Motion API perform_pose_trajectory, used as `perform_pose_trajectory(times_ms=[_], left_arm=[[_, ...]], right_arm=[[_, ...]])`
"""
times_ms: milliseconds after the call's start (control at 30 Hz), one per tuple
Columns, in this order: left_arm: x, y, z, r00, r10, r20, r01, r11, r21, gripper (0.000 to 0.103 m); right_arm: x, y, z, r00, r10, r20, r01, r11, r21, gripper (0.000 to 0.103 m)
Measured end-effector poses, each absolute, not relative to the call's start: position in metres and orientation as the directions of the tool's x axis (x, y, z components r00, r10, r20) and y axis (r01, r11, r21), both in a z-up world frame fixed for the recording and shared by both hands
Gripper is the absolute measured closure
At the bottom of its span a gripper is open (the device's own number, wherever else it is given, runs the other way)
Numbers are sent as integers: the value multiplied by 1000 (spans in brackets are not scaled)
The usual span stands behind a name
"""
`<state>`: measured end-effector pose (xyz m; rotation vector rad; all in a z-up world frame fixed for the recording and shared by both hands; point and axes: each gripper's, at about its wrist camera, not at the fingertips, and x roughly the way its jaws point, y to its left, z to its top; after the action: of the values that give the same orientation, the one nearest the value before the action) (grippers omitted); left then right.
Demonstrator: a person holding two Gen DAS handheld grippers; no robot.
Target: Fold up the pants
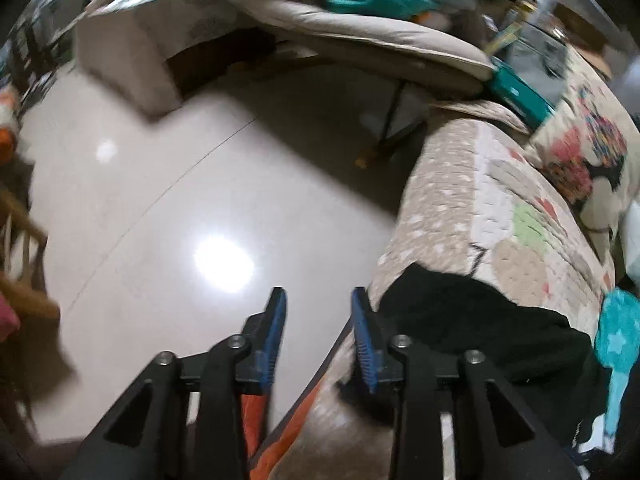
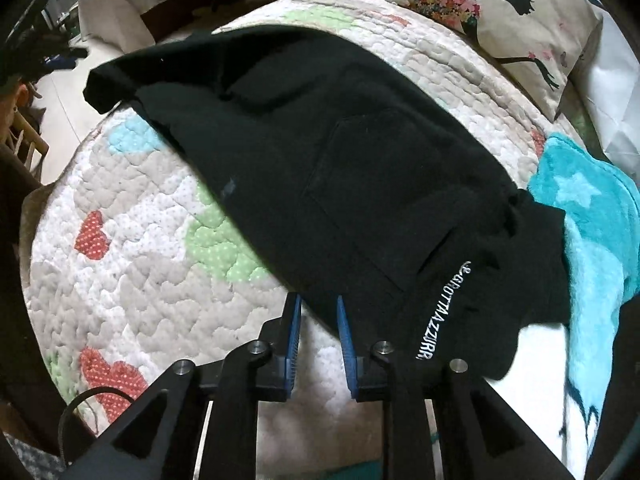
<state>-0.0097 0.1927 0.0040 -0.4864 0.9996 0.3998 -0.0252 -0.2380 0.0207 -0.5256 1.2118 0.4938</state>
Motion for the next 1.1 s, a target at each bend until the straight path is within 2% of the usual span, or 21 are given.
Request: perform_pose_trajectory(times_ms=[167, 233, 300, 333, 367, 433, 533, 600, 633, 667, 700, 733, 867, 933, 1100], left_arm=[[48, 166, -17, 447, 13, -894, -401, 897, -188, 63], [68, 156, -29, 420, -34, -907, -327, 927, -186, 63], [86, 141, -30, 433, -69, -899, -210, 962, -175, 63], [91, 134, -27, 442, -73, -894, -152, 976, -154, 63], [98, 121, -24, 461, -80, -884, -53, 992, -117, 62], [103, 105, -24, 473, -84, -877, 65, 996, -61, 51], [111, 87, -36, 432, -122, -894, 181, 982, -46, 51], [113, 76, -48, 391, -109, -914, 226, 974, -19, 50], [115, 72, -49, 393, -94, -915, 235, 972, 1, 50], [116, 67, -47, 388, -76, -918, 255, 967, 28, 52], [116, 65, -46, 374, -94, -923, 270, 963, 12, 71], [117, 64, -45, 354, -125, -927, 281, 959, -22, 99], [129, 57, -44, 364, -34, -931, 255, 965, 65, 103], [140, 58, -41, 396, 32, -918, 201, 972, 121, 103], [169, 77, -30, 441, 192, -877, -47, 980, 191, 103]], right_arm=[[-15, -240, 53, 315, 135, -939, -573, 816, -75, 80], [-2, -248, 66, 359, 129, -924, -528, 845, -87, 73], [12, -259, 76, 397, 125, -909, -474, 876, -87, 57], [22, -269, 80, 417, 129, -900, -440, 895, -76, 53], [31, -275, 83, 426, 128, -895, -420, 905, -70, 51], [52, -283, 83, 437, 105, -893, -398, 913, -88, 51], [80, -280, 78, 440, 101, -892, -419, 902, -105, 49], [100, -273, 70, 437, 129, -890, -441, 893, -87, 41], [108, -269, 66, 438, 131, -889, -445, 891, -88, 40], [120, -262, 58, 440, 125, -889, -449, 888, -97, 40], [126, -258, 52, 435, 127, -892, -454, 886, -95, 40], [133, -254, 46, 424, 133, -896, -461, 883, -87, 40], [149, -236, 20, 361, 134, -923, -503, 861, -72, 40], [150, -233, 13, 348, 106, -931, -506, 857, -91, 45], [154, -253, 5, 384, -9, -923, -427, 885, -186, 46]])
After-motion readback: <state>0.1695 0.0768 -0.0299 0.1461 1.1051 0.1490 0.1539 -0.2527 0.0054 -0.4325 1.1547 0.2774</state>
